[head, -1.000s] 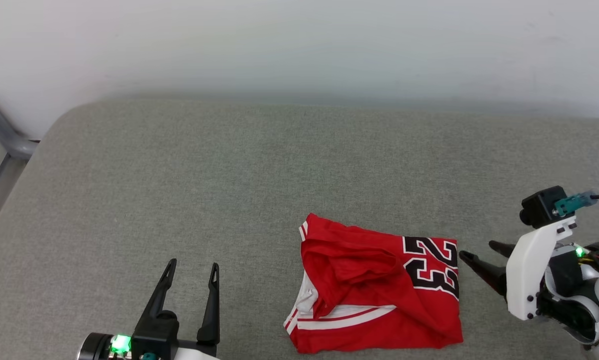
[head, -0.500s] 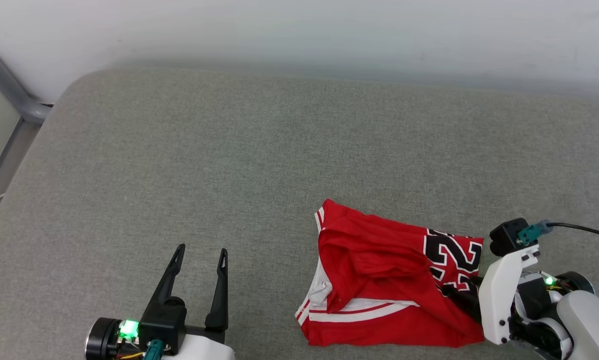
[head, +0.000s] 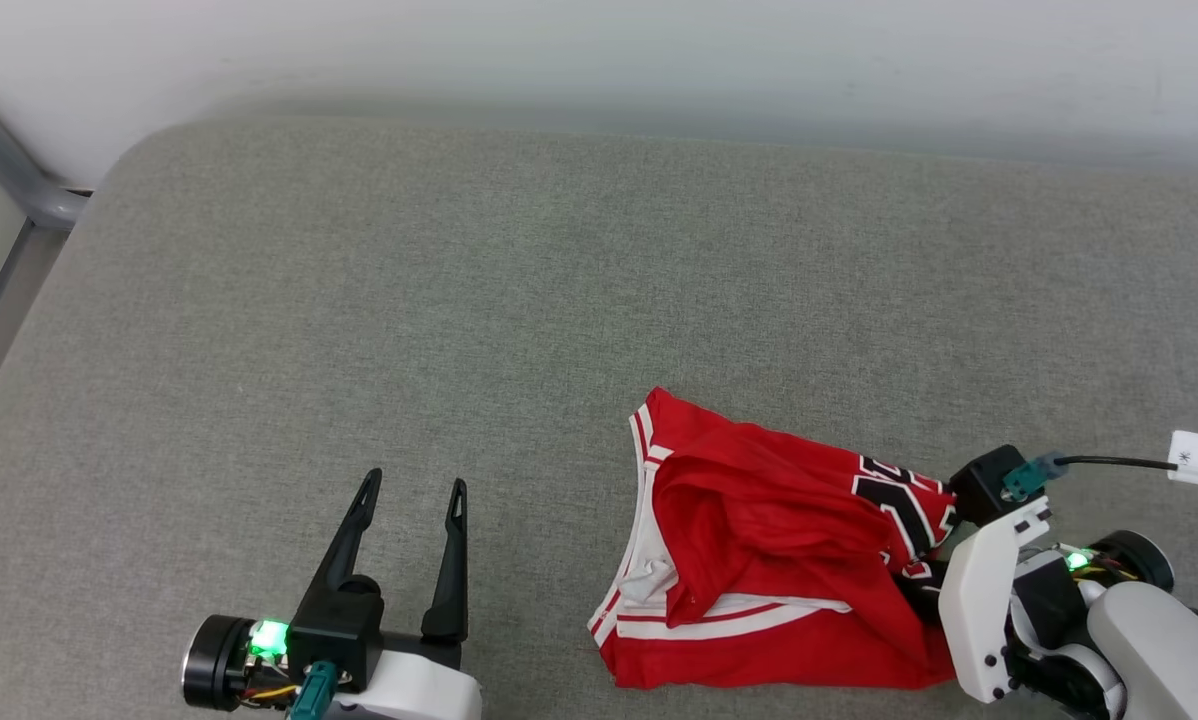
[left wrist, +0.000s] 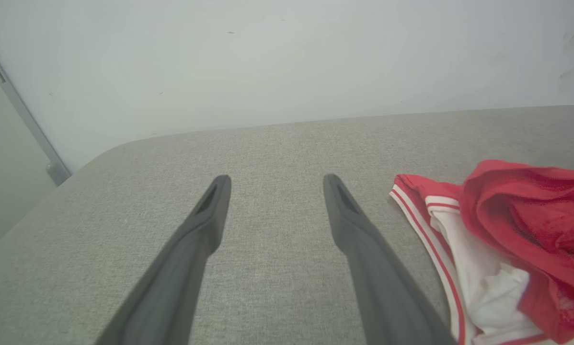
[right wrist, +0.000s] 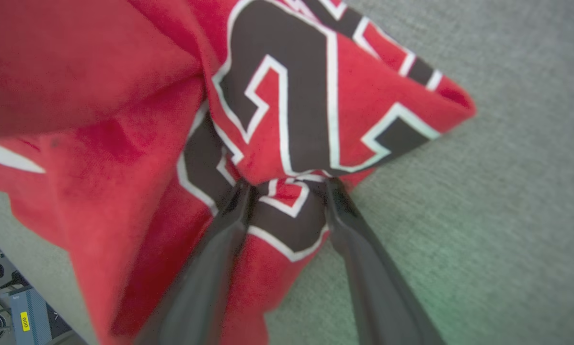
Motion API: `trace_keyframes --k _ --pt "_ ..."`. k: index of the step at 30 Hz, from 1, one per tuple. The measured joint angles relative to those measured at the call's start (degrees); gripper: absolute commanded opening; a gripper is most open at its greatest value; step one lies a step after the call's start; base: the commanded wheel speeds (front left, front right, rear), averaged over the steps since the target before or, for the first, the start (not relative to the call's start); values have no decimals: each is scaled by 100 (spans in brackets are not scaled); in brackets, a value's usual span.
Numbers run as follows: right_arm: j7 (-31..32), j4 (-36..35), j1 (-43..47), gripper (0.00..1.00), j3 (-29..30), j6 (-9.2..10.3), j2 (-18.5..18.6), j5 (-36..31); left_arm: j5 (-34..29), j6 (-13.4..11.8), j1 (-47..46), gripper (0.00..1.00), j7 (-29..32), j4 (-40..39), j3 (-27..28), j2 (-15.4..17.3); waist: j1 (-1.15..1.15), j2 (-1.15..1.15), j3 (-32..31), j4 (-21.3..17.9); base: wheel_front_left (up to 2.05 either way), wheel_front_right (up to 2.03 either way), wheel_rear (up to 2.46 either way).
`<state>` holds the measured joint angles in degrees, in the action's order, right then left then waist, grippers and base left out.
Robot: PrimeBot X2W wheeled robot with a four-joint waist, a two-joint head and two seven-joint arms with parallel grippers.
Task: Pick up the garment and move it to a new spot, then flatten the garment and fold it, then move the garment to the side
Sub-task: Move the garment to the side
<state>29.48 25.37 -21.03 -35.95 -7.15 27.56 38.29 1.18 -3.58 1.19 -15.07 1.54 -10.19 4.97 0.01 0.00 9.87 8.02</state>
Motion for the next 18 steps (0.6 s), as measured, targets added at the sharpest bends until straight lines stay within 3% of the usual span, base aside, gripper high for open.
trace_keyframes --k 12,18 --pt "-1048 82 -314 0 -256 -51 75 -479 1 -14 94 100 0 69 42 -18 -1 0 -183 -148 0 0 0" --pt "-1354 -348 -521 0 -119 -41 421 -825 2 -9 182 100 0 46 89 -3 -2 0 -337 -430 0 0 0"
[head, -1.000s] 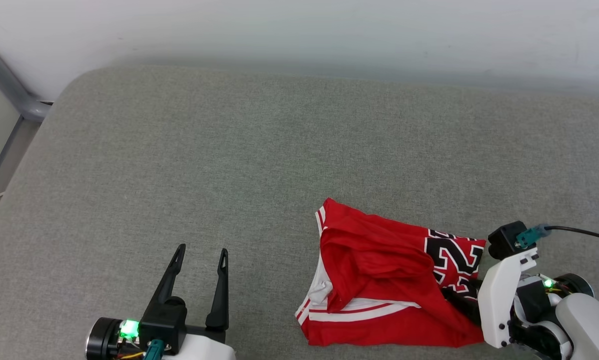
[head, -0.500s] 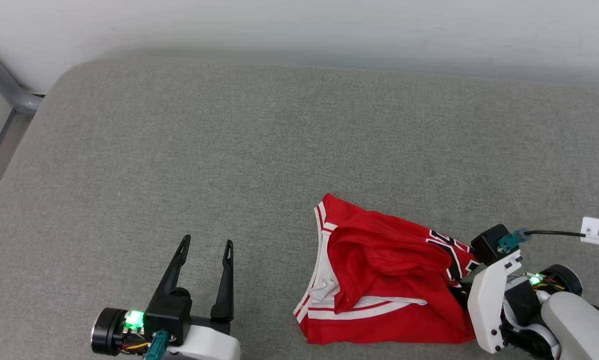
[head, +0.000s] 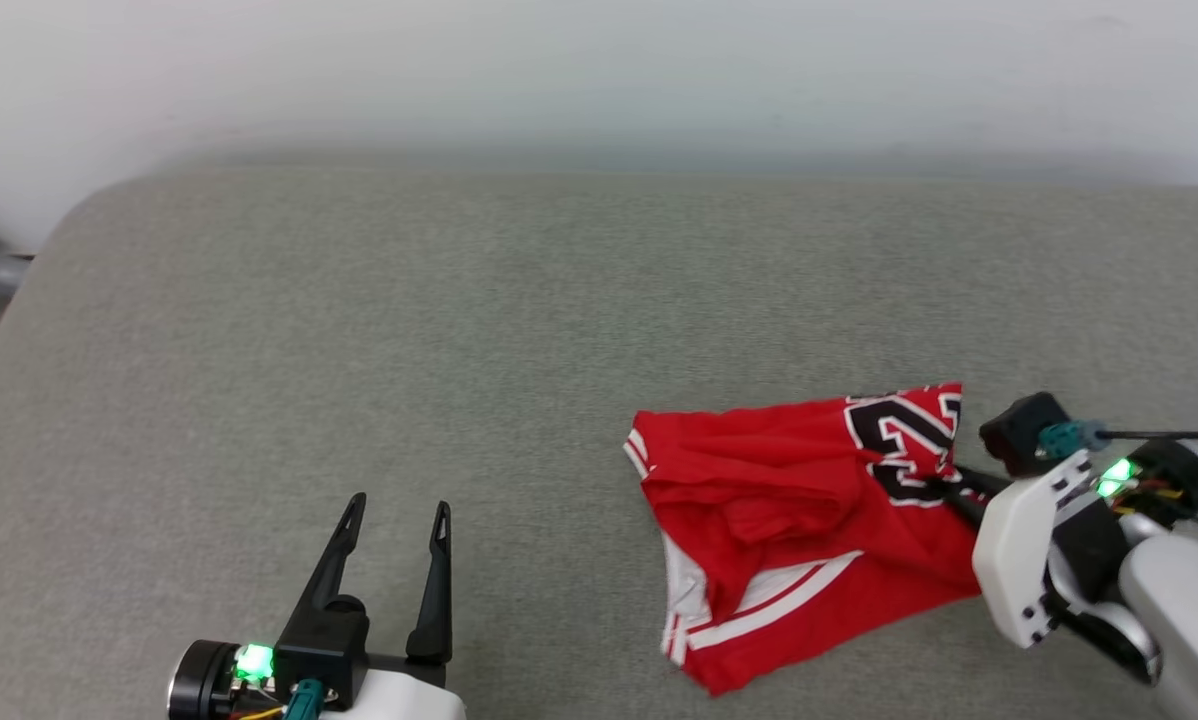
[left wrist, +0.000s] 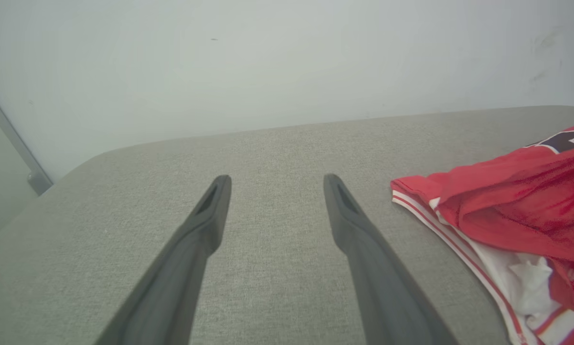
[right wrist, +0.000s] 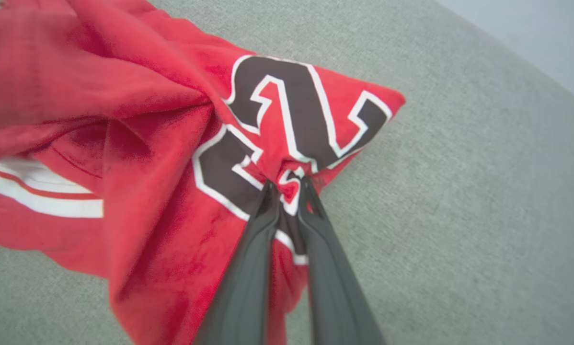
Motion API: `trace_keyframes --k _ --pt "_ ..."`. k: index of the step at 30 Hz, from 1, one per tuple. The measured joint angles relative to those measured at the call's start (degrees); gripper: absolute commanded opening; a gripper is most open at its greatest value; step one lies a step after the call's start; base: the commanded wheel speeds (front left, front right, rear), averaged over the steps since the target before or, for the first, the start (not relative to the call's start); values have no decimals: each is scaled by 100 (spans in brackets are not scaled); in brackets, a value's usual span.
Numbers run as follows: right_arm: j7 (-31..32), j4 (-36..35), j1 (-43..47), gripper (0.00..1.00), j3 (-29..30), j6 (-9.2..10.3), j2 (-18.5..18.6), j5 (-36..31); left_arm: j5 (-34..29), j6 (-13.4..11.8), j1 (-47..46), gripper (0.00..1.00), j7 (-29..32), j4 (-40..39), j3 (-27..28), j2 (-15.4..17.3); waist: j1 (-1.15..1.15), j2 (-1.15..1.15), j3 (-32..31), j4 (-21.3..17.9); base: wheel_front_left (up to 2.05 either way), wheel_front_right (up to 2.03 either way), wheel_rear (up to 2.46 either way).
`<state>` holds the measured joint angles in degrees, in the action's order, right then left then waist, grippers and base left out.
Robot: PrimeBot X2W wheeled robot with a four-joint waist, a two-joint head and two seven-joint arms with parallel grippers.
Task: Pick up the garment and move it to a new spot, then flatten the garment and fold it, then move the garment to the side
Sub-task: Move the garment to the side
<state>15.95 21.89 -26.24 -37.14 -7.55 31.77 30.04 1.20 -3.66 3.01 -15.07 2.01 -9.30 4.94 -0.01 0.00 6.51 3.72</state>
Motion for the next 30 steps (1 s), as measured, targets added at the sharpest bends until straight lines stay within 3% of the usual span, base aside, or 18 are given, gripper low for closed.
trace_keyframes --k 6,16,22,30 --pt "-81 -465 -145 0 209 1 441 -358 0 8 18 100 -1 -76 59 26 0 0 -22 -384 0 0 0" --pt "-55 -907 -348 0 1002 1 814 -519 -43 -60 -226 100 0 -438 254 113 0 0 385 -999 0 0 0" --pt "-118 -481 -534 0 1656 2 1125 -648 -86 -26 -593 100 0 -606 290 219 0 0 889 -1161 0 0 0" --pt "-281 390 -840 0 2204 1 1646 -851 -152 14 -983 100 0 -798 198 282 0 0 1567 -1082 0 0 0"
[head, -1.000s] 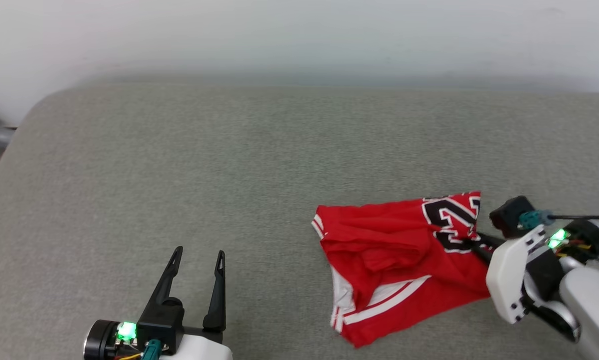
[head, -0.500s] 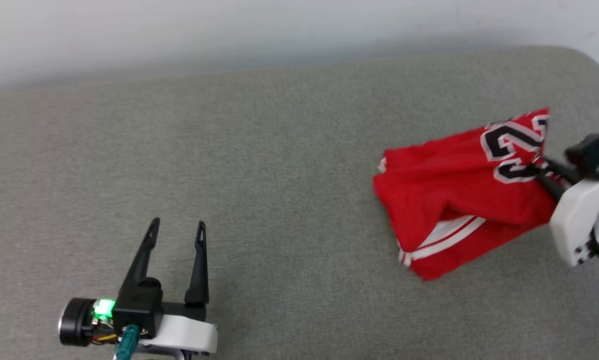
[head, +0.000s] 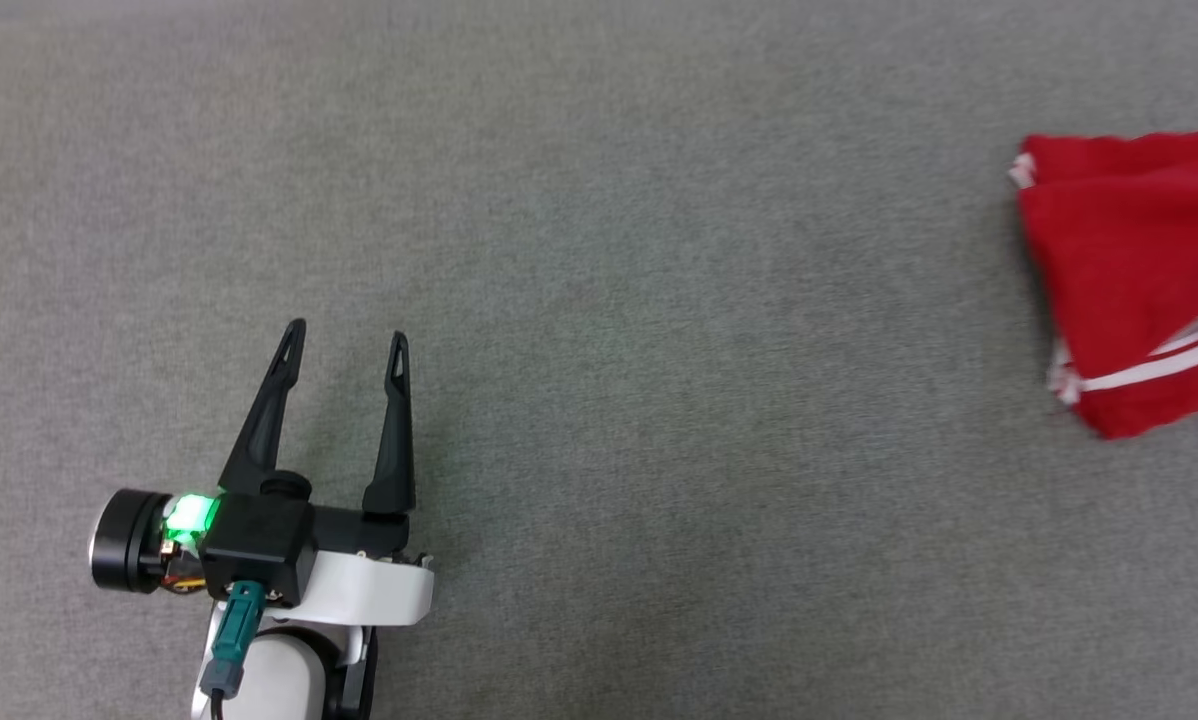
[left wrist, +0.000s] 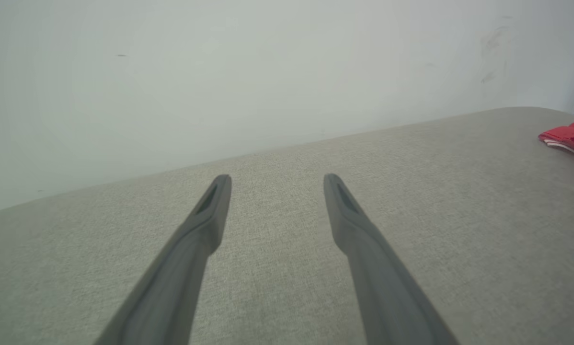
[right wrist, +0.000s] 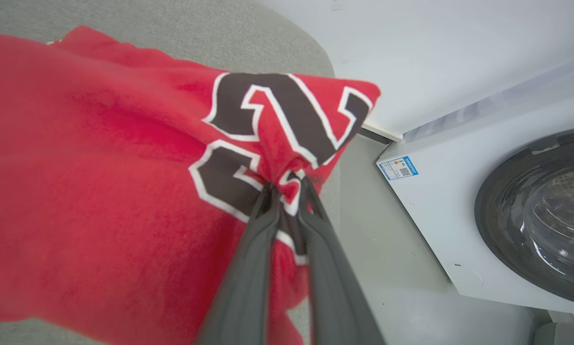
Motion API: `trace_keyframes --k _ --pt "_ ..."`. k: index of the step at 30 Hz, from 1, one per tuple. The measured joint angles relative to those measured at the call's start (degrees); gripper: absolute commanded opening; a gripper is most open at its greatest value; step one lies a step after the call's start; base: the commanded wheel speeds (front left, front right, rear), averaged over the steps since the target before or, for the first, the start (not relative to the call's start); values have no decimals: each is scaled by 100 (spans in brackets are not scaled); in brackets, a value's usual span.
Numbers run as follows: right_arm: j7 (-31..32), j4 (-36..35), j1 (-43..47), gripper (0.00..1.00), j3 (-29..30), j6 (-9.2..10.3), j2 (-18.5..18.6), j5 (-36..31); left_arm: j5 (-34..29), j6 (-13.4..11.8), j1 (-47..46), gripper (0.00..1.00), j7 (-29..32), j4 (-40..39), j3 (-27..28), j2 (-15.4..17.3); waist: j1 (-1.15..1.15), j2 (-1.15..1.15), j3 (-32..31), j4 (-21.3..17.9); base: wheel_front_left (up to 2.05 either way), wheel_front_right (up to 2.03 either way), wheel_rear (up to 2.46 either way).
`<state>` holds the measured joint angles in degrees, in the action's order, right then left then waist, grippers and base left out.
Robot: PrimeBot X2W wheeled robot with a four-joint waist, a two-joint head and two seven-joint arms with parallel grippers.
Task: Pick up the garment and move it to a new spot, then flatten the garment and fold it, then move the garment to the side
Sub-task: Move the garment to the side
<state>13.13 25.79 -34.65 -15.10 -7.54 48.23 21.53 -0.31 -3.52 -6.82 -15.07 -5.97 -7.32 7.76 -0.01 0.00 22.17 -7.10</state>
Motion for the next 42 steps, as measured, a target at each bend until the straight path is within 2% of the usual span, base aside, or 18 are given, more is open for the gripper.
trace_keyframes --k 9,16,17,18,19,24,28,34,37,42 --pt "-105 1054 -413 0 754 1 186 -358 -13 -10 -269 100 0 -141 -141 -2 0 0 501 287 0 0 0" --pt "-152 1611 -559 0 1277 0 13 -759 -13 -77 -317 100 0 -180 -177 18 0 0 615 419 0 0 0" --pt "-153 1656 -563 13 1341 0 -47 -806 -13 -89 -317 100 0 -181 -175 23 0 0 609 417 0 0 0" --pt "-148 1690 -564 44 1393 0 -112 -842 -12 -103 -316 100 0 -180 -176 25 0 0 597 413 0 0 0" --pt "-130 1715 -566 100 1456 0 -175 -890 -11 -108 -315 100 0 -178 -179 27 0 0 581 406 0 0 0" --pt "-163 1672 -554 100 1704 0 -392 -1115 4 -154 -275 100 0 -129 -180 38 0 0 407 371 0 0 0" --pt "-468 1270 -493 100 1938 1 -568 -1291 49 -190 -179 100 0 -91 -174 35 1 0 157 359 0 0 0" --pt "-1115 193 -171 100 2408 1 -1105 -1463 125 -227 140 100 0 10 -143 0 2 0 -339 339 0 0 0" --pt "-1493 -424 100 100 2755 1 -1529 -1516 170 -260 317 100 0 30 -105 -41 2 0 -602 367 0 0 0" --pt "-2012 -1482 630 100 2922 1 -2221 -1717 218 -268 609 100 0 87 -21 -43 2 0 -993 461 0 0 0"
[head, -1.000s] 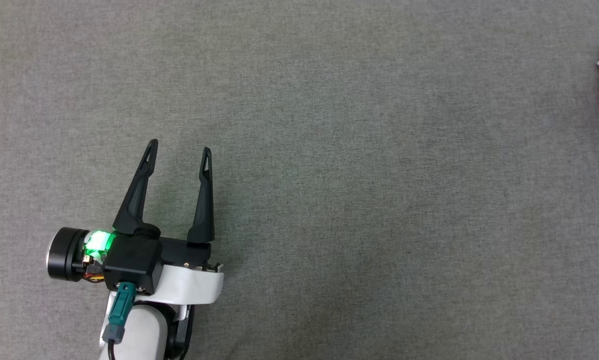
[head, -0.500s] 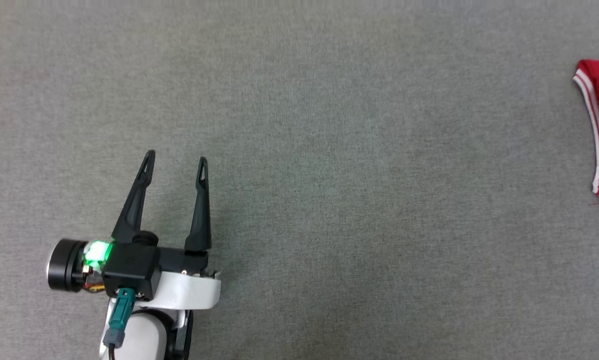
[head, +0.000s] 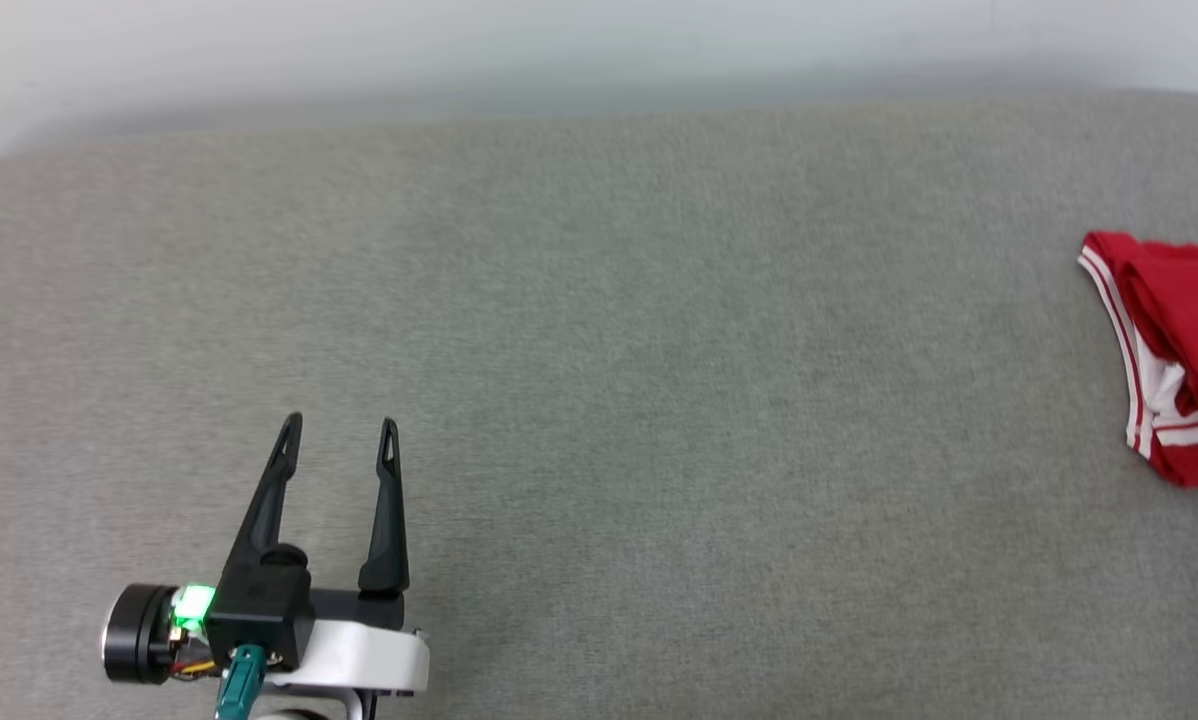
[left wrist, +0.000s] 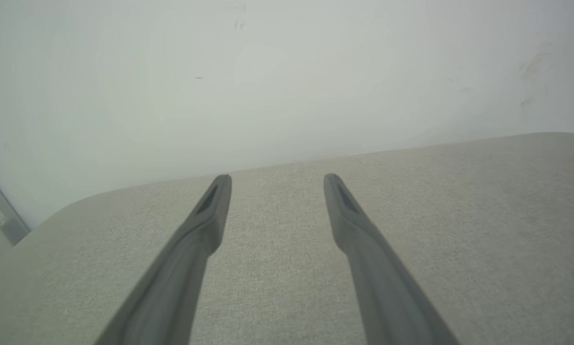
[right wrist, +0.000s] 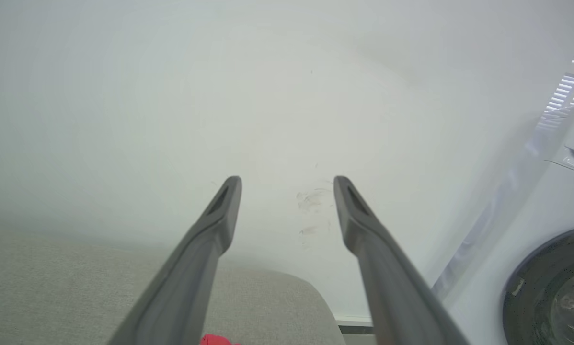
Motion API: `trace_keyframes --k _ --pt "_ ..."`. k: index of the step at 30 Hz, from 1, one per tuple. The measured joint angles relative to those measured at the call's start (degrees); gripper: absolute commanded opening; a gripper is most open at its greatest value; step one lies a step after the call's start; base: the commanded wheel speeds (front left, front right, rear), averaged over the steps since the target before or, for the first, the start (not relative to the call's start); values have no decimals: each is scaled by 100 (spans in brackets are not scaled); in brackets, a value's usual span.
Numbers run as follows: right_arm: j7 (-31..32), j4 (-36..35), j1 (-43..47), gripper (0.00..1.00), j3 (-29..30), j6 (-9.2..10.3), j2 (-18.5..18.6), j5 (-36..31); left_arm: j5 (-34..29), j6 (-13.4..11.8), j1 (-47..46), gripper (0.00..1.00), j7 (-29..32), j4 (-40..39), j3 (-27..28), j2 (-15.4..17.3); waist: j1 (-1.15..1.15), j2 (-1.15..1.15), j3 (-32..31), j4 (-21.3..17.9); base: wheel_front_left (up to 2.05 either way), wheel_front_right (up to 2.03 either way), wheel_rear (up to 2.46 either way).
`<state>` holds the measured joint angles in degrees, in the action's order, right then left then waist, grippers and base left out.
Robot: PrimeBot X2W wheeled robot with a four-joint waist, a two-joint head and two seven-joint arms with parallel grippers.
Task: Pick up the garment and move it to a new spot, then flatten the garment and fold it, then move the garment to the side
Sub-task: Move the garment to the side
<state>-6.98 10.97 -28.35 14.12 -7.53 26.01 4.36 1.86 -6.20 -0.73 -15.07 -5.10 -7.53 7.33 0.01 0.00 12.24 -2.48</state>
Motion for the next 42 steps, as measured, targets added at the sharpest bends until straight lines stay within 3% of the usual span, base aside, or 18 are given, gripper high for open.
trace_keyframes --k 9,16,24,32,42 --pt "-380 -975 806 100 -524 0 -996 98 45 24 291 100 0 140 98 -25 0 0 -500 271 0 0 0" --pt "-514 -661 1362 100 -1258 0 -1462 308 98 59 433 100 0 301 235 -55 0 0 -817 395 0 0 0" --pt "-719 -160 2085 100 -1340 1 -1933 417 170 126 674 100 0 460 326 -102 -1 0 -1144 455 0 0 0" --pt "-790 -278 2804 100 -1132 1 -2237 425 241 271 827 100 0 505 366 -157 -1 0 -1345 416 0 0 0" --pt "-806 -689 3377 100 -1060 1 -2301 546 242 421 904 100 0 549 377 -193 -1 0 -1494 371 0 0 0"
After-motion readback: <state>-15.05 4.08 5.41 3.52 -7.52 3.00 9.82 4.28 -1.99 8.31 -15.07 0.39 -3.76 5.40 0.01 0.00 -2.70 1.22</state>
